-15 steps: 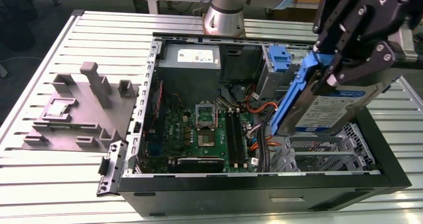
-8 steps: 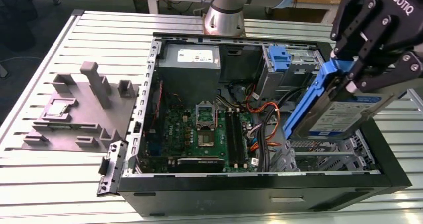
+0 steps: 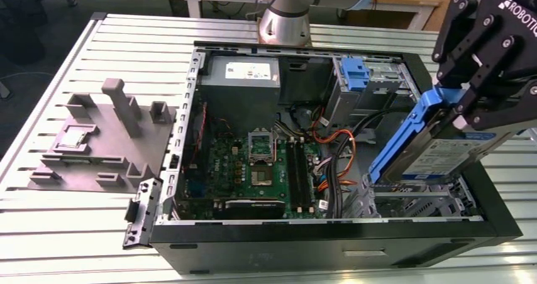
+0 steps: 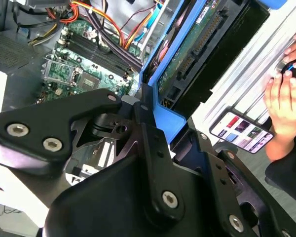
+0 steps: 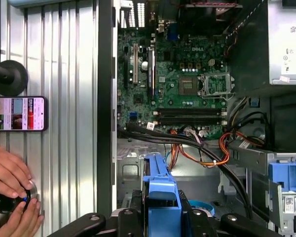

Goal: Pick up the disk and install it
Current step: 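Insert the disk into the insertion slot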

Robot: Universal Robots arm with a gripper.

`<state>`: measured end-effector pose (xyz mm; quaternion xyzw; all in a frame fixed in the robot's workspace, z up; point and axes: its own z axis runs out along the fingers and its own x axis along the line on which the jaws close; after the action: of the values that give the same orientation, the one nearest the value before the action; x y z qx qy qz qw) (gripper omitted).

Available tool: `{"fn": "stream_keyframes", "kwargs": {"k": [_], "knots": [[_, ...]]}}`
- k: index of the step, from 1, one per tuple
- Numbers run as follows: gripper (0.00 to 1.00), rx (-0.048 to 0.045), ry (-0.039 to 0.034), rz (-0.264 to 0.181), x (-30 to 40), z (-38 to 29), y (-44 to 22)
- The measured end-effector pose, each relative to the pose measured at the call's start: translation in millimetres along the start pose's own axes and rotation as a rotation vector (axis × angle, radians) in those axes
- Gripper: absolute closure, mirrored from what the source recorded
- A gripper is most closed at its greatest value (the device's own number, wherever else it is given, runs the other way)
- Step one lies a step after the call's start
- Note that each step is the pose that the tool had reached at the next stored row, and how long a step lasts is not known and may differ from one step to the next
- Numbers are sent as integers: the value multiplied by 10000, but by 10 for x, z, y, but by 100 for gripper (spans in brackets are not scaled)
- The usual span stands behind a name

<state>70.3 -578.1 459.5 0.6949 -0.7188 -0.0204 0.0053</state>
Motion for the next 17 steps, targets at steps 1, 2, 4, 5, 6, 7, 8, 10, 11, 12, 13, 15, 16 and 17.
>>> {"fn": "stream_keyframes", "kwargs": {"k": [1,2,4,5,6,7,8,10,11,12,13,15,16,17], "knots": [[64,0,-1,1,1,8,-6],[64,0,-1,1,2,16,-10],[64,0,1,2,3,32,-17],[64,0,0,1,3,42,-22],[64,0,-1,1,4,52,-27],[64,0,-1,1,4,62,-33],[64,0,0,1,4,73,-38],[64,0,0,1,4,91,-49],[64,0,-1,2,4,98,-57],[64,0,0,1,3,105,-66],[64,0,-1,1,3,112,-74],[64,0,0,1,2,123,-90],[64,0,1,1,1,128,-96],[64,0,1,1,1,133,-99]]}}
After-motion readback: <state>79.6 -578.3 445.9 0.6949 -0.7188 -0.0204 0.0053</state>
